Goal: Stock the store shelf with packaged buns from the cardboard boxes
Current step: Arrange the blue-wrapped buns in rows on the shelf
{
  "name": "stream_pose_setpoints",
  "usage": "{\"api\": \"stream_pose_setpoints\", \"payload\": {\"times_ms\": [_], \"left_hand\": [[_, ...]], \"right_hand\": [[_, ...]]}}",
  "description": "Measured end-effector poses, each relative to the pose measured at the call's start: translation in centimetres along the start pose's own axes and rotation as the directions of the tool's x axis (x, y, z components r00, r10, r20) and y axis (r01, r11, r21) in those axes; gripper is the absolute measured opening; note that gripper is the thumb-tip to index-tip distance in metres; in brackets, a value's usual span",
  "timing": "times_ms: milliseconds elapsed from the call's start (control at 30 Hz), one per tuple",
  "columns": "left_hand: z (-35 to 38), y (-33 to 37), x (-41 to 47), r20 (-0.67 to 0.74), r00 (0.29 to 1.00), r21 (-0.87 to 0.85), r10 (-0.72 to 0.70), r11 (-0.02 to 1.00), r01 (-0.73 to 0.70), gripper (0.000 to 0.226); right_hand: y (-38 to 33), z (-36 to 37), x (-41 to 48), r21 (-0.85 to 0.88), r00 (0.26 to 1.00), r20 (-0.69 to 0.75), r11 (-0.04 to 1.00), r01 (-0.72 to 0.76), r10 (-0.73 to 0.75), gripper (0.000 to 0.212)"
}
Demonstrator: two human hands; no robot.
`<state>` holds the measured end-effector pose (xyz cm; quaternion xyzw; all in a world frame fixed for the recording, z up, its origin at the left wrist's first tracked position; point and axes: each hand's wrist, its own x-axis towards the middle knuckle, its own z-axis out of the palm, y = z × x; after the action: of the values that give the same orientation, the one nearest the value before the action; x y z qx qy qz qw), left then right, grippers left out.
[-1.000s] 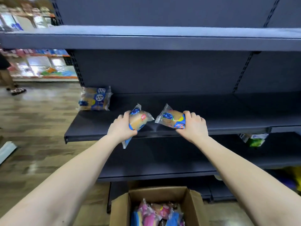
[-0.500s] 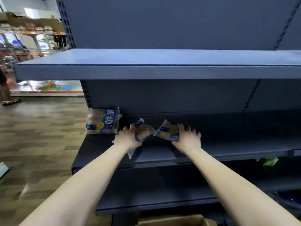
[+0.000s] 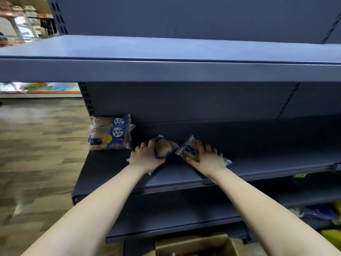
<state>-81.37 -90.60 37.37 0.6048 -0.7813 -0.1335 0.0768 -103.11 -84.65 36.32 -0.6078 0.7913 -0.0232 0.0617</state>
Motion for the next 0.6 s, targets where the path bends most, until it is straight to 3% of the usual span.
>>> {"api": "stream_pose_setpoints", "payload": {"times_ms": [267,433,600], "left_hand": [[0.1,-0.1,-0.1,-0.006,0.999,0.042,0.05,0.998,-0.049,0.087],[-0.5,-1.0,-1.0,-0.005,0.994,0.065,0.109,0.992,-0.108,0.088],[-1.8,-3.6,-2.5,0.035,0.996,0.046,0.076,0.996,-0.078,0.091]], "right_hand": [[0.2,-0.1,-0.4,0.038,0.999,-0.033,0.999,-0.032,0.033,0.09],[0.4,-1.4,-1.3,-0.144,0.975,-0.221,0.989,-0.039,0.006,0.077],[-0.9,-4.4,0.1,-0.132,0.944,-0.328,0.991,-0.021,-0.024,0.078]]}}
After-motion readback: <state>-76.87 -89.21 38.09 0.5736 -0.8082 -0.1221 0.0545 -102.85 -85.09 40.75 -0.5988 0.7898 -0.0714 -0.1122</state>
